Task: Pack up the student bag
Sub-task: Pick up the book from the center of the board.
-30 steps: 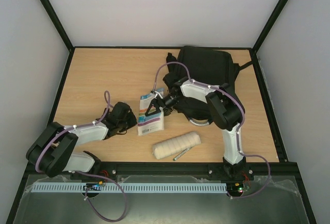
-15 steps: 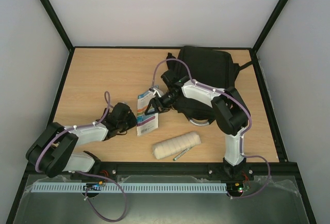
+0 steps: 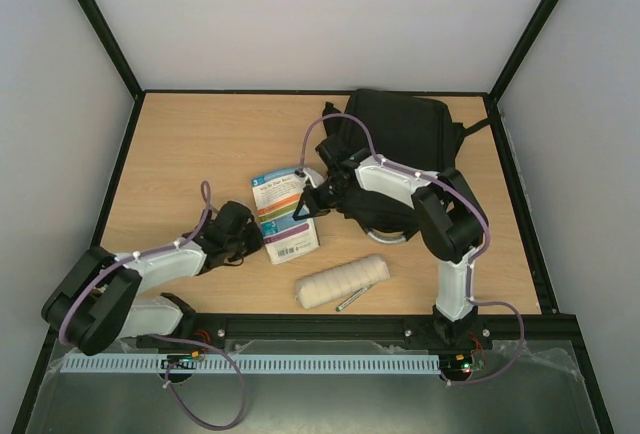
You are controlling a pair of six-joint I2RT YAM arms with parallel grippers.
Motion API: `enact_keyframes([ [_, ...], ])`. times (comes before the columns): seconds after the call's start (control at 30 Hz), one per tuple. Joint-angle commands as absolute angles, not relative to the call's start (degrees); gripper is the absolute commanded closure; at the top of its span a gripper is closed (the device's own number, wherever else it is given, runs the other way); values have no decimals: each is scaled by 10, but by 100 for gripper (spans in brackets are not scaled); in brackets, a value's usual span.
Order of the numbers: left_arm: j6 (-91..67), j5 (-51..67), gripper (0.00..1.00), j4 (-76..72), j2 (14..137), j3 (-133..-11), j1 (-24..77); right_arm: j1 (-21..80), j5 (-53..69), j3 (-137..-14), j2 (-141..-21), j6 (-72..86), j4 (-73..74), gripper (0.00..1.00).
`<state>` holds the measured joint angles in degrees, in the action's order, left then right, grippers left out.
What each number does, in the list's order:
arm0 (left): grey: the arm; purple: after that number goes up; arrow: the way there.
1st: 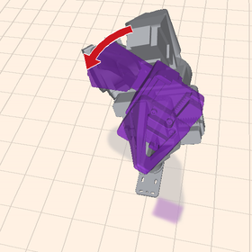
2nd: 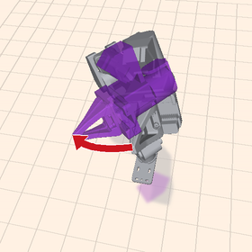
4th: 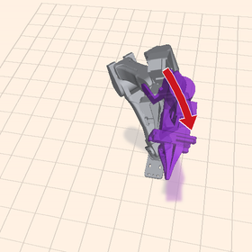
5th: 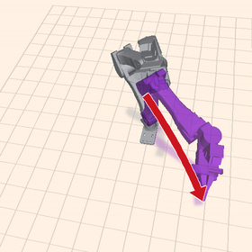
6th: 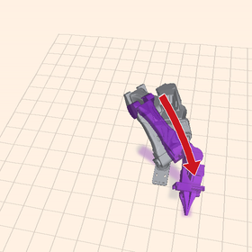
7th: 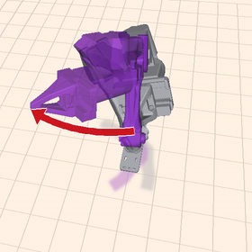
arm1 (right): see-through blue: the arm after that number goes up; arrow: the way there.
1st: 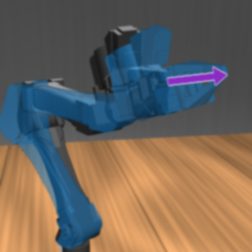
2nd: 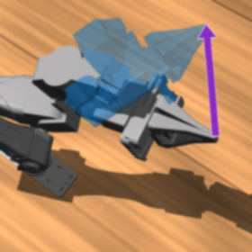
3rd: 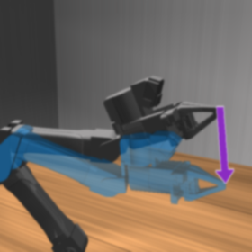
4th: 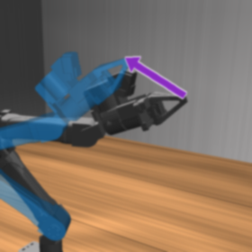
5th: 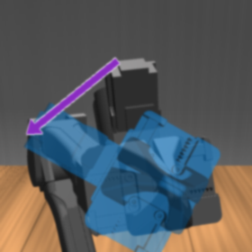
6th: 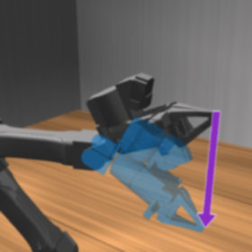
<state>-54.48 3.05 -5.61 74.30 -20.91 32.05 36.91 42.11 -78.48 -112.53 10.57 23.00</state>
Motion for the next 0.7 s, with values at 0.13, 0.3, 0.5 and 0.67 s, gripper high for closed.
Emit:
enact_keyframes([
  [0.13, -538, -29, 91, 193, 640, -247, 329, 353, 397, -786, -1040, 74, 245, 99],
  [0.3, -514, -54, 79, 219, 592, -295, 329, 353, 330, -790, -973, 37, 265, 99],
  [0.5, -465, -37, 51, 151, 580, -321, 330, 343, 285, -781, -894, 4, 286, 99],
  [0.67, -402, 2, 39, 70, 647, -366, 335, 278, 266, -750, -812, -16, 306, 99],
])
